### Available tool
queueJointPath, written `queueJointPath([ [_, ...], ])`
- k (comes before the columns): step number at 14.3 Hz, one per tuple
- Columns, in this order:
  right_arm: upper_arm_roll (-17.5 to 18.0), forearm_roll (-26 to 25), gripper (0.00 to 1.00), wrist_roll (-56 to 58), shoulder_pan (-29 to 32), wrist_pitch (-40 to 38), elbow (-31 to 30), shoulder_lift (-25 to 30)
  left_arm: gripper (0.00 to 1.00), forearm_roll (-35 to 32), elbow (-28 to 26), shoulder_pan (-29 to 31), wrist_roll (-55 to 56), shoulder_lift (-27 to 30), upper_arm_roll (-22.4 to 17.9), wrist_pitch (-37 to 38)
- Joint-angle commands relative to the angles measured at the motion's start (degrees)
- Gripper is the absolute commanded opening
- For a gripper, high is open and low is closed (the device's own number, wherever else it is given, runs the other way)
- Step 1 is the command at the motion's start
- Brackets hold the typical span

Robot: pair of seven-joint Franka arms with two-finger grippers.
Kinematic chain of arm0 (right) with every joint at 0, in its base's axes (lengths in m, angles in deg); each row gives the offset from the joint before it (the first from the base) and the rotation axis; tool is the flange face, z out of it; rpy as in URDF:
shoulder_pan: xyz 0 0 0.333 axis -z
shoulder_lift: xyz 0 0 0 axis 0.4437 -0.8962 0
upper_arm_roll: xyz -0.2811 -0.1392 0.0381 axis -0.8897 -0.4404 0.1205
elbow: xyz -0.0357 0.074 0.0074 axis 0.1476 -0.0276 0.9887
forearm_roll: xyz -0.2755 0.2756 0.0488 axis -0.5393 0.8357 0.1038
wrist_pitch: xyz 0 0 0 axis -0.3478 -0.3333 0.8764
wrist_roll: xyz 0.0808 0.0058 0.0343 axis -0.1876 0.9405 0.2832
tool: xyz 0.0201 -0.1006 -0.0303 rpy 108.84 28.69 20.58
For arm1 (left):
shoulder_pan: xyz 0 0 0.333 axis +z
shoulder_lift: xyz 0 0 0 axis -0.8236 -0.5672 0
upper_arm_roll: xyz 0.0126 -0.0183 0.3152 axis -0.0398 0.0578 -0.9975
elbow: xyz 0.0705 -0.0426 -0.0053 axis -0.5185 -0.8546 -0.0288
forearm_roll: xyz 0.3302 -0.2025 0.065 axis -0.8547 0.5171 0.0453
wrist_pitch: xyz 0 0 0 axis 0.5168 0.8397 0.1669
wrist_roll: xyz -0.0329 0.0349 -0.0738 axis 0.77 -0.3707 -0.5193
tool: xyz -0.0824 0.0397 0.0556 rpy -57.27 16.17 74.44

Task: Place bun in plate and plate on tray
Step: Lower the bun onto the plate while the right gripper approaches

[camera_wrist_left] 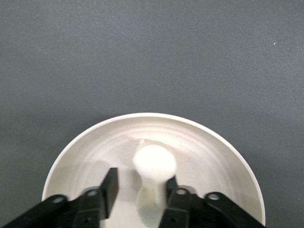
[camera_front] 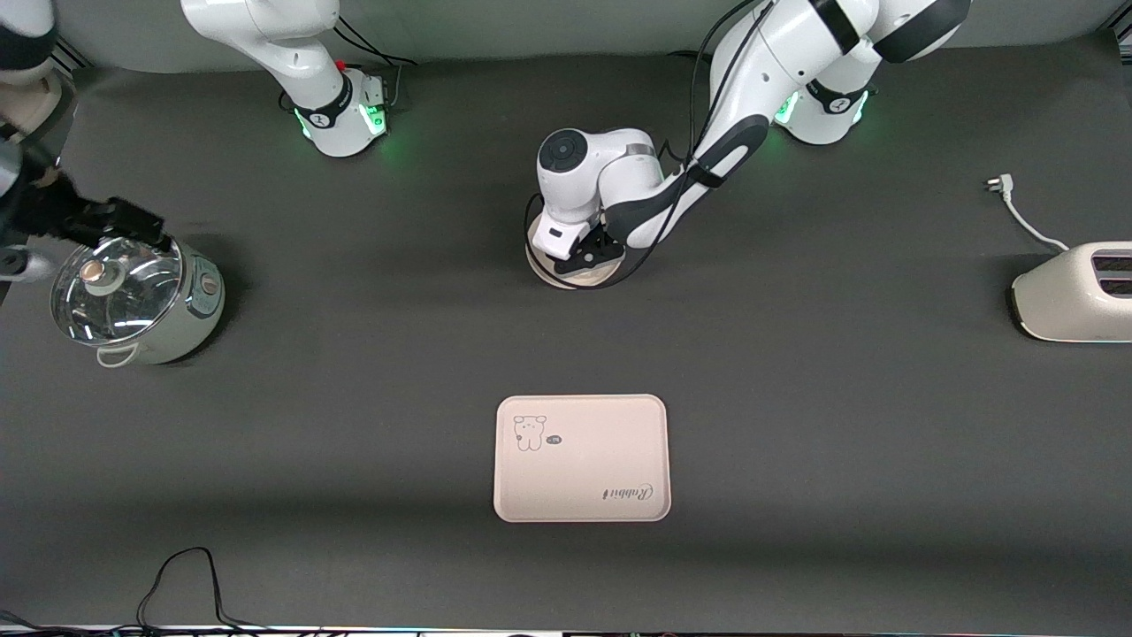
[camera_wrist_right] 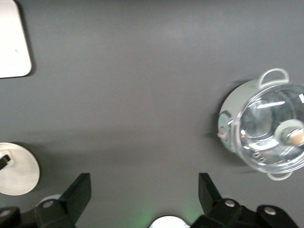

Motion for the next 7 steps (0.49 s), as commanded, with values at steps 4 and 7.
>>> queueJointPath([
  [4, -0.21, 1.13, 1.0, -13.33, -10.42, 4.16, -12.79, 11.22, 1.0, -2.05, -0.08, -0.71, 1.71, 0.43, -0.84, -0.48],
  [7, -0.12, 2.62, 1.0, -17.22, -14.3, 4.25, -15.78, 14.39, 1.0, -2.05, -0.17, -0.8, 1.71, 0.43, -0.93, -0.31],
])
